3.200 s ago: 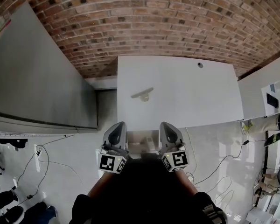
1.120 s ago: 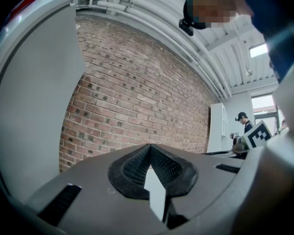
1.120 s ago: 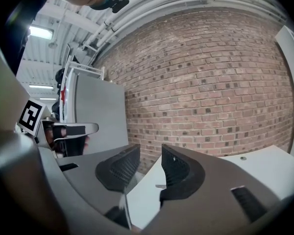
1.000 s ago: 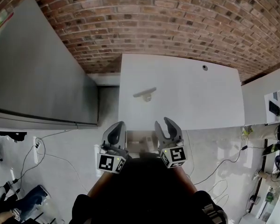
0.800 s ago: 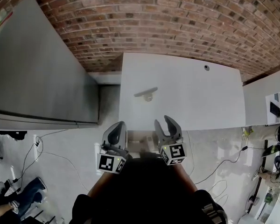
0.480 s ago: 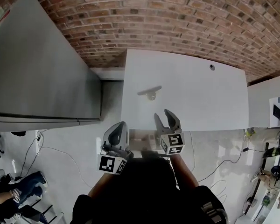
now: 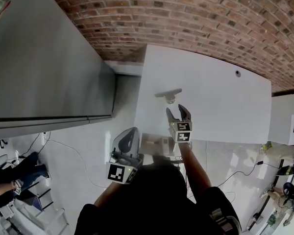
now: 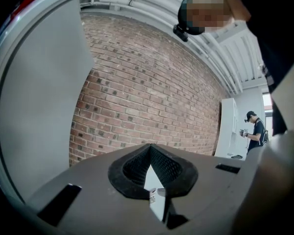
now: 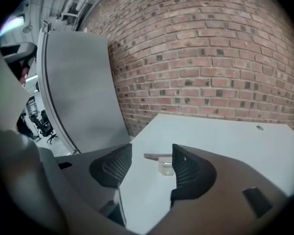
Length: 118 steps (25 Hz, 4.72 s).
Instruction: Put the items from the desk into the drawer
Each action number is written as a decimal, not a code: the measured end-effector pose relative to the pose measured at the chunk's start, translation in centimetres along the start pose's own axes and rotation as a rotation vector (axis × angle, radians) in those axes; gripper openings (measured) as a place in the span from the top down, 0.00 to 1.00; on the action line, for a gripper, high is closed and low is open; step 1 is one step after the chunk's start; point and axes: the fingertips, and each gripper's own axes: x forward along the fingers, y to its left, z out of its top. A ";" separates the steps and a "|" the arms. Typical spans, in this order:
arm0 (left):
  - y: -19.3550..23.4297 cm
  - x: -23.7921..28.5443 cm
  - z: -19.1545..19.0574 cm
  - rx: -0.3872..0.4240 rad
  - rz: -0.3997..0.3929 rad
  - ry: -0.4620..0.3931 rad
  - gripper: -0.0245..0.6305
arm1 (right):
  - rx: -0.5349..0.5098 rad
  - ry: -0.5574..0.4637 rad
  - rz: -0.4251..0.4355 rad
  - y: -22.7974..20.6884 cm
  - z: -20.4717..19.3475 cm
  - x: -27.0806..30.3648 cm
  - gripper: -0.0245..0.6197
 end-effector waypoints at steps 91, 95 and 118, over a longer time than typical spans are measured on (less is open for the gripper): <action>-3.2 -10.0 -12.0 -0.005 -0.255 0.118 0.96 | 0.195 0.367 -0.037 13.6 -31.4 -9.6 0.57; -2.5 -9.3 -13.4 -0.004 -0.240 0.123 0.96 | 0.192 0.427 -0.039 13.6 -34.5 -7.5 0.57; 1.1 -8.1 -21.7 -0.026 -0.185 0.225 0.96 | 0.321 0.682 -0.078 13.6 -46.7 -0.7 0.57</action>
